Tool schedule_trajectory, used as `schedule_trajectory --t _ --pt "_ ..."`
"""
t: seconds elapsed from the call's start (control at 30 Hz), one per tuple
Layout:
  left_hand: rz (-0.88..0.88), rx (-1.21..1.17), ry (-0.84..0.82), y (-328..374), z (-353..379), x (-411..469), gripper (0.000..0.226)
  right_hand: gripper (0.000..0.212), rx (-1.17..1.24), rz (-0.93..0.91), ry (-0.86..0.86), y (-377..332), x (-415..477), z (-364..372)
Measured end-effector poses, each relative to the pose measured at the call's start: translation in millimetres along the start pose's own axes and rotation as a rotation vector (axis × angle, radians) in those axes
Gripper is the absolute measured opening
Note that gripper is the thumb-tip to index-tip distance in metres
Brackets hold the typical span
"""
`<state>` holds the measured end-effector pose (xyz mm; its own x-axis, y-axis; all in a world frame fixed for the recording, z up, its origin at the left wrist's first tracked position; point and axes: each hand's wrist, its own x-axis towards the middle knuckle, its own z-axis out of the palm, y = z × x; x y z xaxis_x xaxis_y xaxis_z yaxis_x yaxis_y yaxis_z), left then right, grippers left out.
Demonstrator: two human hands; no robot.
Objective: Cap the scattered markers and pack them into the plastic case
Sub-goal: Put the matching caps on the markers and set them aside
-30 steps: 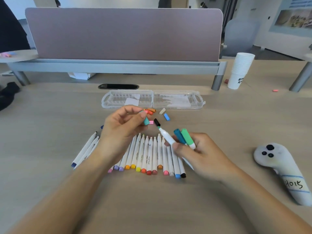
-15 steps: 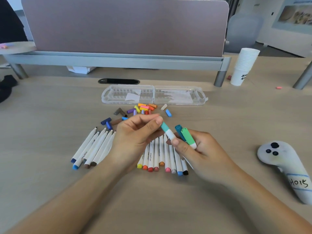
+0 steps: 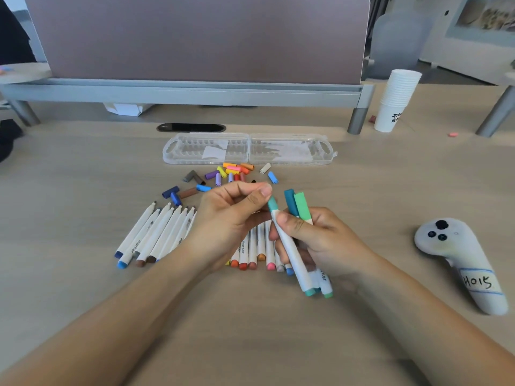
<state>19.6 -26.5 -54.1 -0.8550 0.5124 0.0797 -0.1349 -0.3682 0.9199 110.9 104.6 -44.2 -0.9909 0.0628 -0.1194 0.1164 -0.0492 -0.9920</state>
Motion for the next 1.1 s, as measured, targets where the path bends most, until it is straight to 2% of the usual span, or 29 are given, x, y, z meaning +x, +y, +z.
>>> schedule_trajectory --t 0.17,0.47,0.6,0.67,0.77,0.83,0.93,1.1 --pt "-0.041 0.003 -0.047 1 -1 2 0.020 0.032 -0.005 0.040 0.054 3 0 6" --pt "-0.004 0.023 -0.105 4 2 7 0.022 0.028 0.048 -0.058 0.140 3 0 11" --pt "0.022 0.082 -0.128 1 3 7 0.028 0.031 -0.061 -0.079 0.141 -4 3 -2" --pt "0.038 0.188 -0.128 2 1 9 0.031 0.031 -0.075 -0.070 0.178 -6 7 -10" --pt "0.051 0.451 -0.074 4 -9 10 0.022 0.029 -0.018 -0.083 0.288 -5 13 -22" --pt "0.046 0.573 -0.060 4 -15 8 0.020 0.029 -0.018 -0.186 0.396 -3 16 -29" --pt "0.061 0.707 -0.020 8 -22 8 0.024 0.022 -0.168 -0.389 0.543 -2 19 -39" --pt "0.130 0.841 0.088 16 -33 16 0.041 0.010 -0.162 -0.421 0.553 11 25 -45"
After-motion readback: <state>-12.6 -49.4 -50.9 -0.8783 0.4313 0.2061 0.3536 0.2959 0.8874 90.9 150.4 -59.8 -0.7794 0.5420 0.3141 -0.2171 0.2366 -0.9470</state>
